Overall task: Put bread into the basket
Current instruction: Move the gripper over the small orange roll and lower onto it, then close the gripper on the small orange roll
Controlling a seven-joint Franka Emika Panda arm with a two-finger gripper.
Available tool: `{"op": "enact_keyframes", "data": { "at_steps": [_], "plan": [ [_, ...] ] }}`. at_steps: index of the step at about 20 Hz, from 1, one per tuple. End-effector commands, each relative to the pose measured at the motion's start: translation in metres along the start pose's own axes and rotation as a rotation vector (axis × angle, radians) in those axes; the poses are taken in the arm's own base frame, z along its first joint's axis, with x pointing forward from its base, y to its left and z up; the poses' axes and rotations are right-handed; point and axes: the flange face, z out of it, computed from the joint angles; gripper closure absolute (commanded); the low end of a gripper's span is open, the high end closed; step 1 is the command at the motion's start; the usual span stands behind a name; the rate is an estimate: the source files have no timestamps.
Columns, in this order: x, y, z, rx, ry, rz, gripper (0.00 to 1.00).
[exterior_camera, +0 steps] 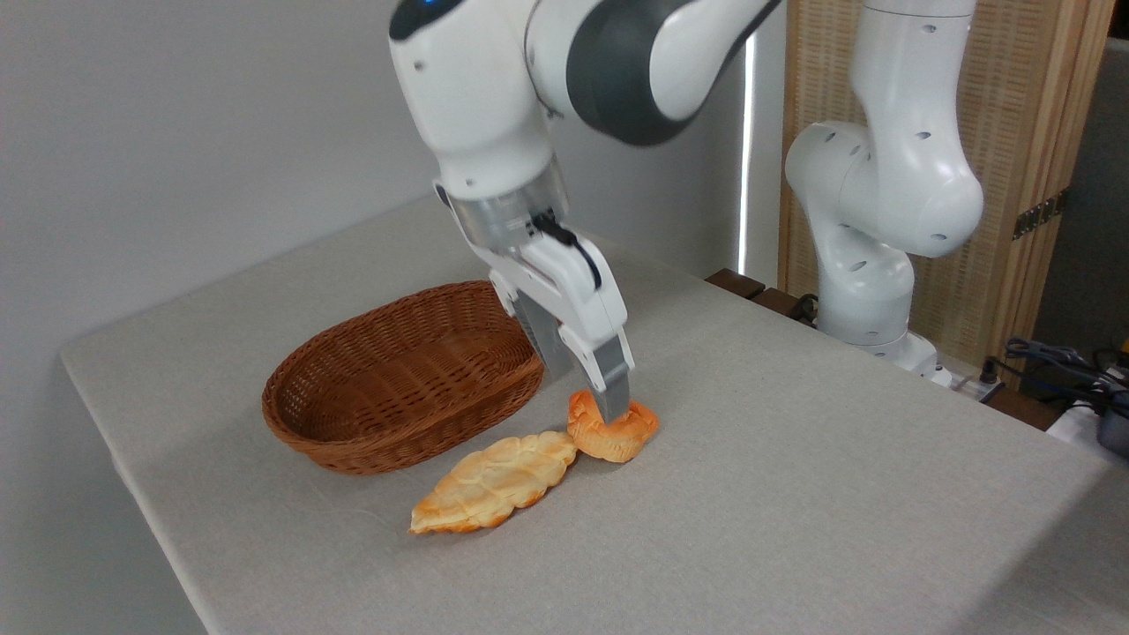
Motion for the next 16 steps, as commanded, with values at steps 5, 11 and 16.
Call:
{"op": "enact_keyframes", "data": {
  "at_steps": [5, 11, 16],
  "plan": [
    [0.0, -0.005, 0.036, -0.007, -0.029, 0.02, 0.0],
    [0.006, -0.006, 0.046, -0.019, -0.047, 0.025, 0.0],
    [0.009, -0.006, 0.05, -0.024, -0.054, 0.029, 0.16]
  ]
}}
